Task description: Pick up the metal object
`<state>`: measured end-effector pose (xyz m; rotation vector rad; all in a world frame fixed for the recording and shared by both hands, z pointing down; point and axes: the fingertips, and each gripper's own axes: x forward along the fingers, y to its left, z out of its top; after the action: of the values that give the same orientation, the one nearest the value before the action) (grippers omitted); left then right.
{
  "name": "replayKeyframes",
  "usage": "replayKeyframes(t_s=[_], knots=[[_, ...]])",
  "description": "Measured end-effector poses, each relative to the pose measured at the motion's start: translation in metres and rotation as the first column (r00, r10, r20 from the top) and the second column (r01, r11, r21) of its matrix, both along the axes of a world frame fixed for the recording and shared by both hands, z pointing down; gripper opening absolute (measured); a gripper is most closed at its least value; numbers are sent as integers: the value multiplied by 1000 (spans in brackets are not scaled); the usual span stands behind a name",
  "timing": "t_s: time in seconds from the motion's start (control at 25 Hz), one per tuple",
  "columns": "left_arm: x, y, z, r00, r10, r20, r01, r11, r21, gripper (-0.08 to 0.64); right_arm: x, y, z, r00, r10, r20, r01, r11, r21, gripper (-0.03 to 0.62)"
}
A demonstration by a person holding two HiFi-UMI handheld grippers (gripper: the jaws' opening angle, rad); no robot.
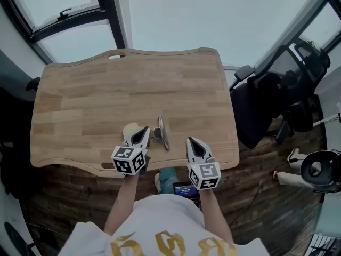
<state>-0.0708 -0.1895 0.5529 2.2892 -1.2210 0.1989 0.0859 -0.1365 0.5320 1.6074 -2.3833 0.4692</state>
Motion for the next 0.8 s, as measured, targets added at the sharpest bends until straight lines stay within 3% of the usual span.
replayKeyframes(t_s=[0.32,0.8], knots=[[6,0,33,1000,9,9,-8,994,-105,20,-4,-6,30,1000,-14,22,16,997,-77,11],[14,2,95,1000,15,0,-14,957,-289,20,-2,-21,75,999,-13,37,19,981,-191,11]])
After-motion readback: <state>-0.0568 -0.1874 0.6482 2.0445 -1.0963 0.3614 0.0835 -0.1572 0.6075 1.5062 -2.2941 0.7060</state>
